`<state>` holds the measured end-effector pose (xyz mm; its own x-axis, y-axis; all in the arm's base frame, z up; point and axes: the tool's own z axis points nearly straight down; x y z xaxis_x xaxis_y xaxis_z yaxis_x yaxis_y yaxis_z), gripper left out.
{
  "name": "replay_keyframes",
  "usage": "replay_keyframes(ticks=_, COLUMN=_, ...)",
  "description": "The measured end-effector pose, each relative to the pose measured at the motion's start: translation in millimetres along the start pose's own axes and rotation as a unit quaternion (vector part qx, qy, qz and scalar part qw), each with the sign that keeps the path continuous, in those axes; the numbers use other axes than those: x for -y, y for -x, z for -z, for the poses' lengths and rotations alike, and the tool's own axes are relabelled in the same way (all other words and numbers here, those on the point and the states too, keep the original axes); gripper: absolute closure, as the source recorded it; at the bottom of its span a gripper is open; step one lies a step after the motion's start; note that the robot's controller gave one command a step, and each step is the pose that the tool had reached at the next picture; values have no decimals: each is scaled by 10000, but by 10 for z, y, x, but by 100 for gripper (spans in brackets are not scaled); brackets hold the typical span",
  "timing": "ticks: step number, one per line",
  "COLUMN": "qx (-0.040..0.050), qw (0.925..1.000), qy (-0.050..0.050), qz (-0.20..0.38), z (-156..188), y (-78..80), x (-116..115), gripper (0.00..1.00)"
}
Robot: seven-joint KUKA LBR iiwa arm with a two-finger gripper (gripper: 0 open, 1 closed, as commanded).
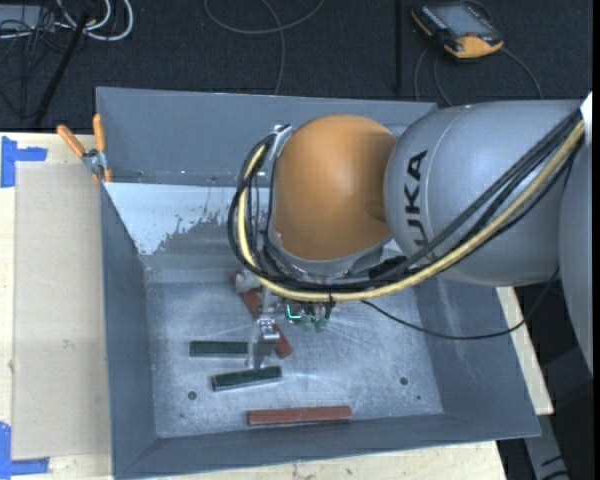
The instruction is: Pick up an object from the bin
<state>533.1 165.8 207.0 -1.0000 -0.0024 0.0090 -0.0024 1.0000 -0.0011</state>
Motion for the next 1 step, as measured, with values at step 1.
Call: replay_keyframes(ticks=1, qx=36, qw=10000, qy=6, qz=-18, z=42, y=17, x=8, gripper=0)
